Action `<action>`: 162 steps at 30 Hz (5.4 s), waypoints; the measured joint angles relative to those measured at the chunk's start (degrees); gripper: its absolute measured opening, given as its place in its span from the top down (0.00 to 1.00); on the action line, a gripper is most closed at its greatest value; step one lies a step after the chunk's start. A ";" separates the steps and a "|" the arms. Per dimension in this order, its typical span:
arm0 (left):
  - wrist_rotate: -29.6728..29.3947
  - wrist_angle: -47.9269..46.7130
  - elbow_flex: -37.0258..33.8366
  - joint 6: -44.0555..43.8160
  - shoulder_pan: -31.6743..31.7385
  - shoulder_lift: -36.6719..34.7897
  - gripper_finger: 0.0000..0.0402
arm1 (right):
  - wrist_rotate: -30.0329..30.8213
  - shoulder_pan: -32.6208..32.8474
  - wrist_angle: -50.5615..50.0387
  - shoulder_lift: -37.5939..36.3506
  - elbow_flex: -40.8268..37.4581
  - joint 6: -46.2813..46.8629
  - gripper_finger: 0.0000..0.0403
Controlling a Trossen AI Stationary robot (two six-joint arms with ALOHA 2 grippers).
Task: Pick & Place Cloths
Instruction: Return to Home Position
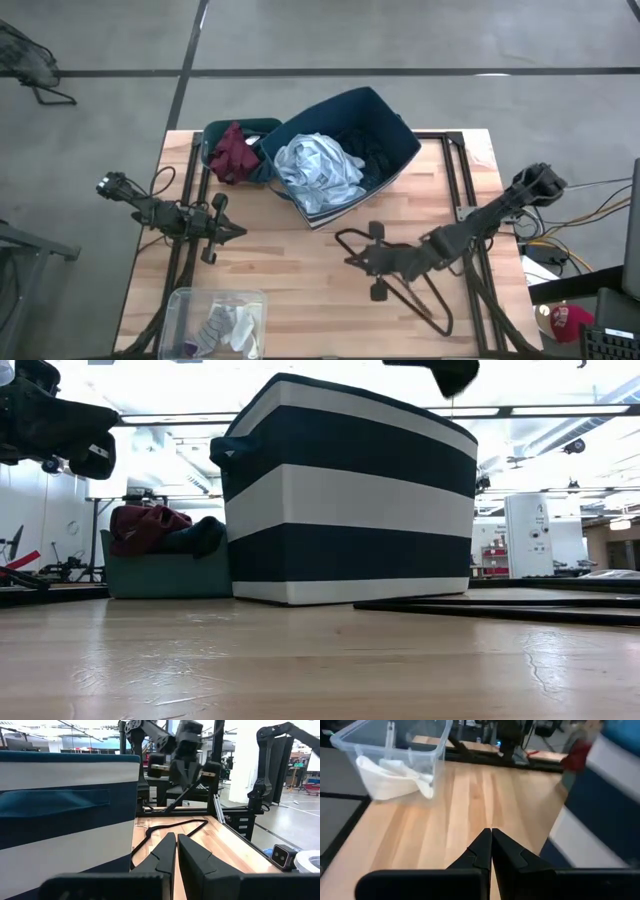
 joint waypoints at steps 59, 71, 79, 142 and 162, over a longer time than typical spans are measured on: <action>0.00 -0.07 0.00 0.00 -0.01 -0.01 0.94 | 13.16 -7.15 23.99 -66.02 -51.34 -12.73 0.98; -0.01 -0.07 0.00 0.00 0.01 0.00 0.94 | 5.51 -7.04 8.16 -68.33 -51.41 -0.56 0.98; -0.01 -0.07 0.00 0.00 0.01 -0.02 0.94 | 1.98 -7.09 3.37 -69.93 -51.39 1.07 0.98; -0.01 -0.07 0.00 0.00 -0.01 0.00 0.94 | -2.17 -7.11 1.88 -70.15 -51.39 1.49 0.98; -0.01 -0.06 0.00 0.00 0.01 0.00 0.94 | -2.17 -7.11 1.90 -70.15 -51.39 1.49 0.98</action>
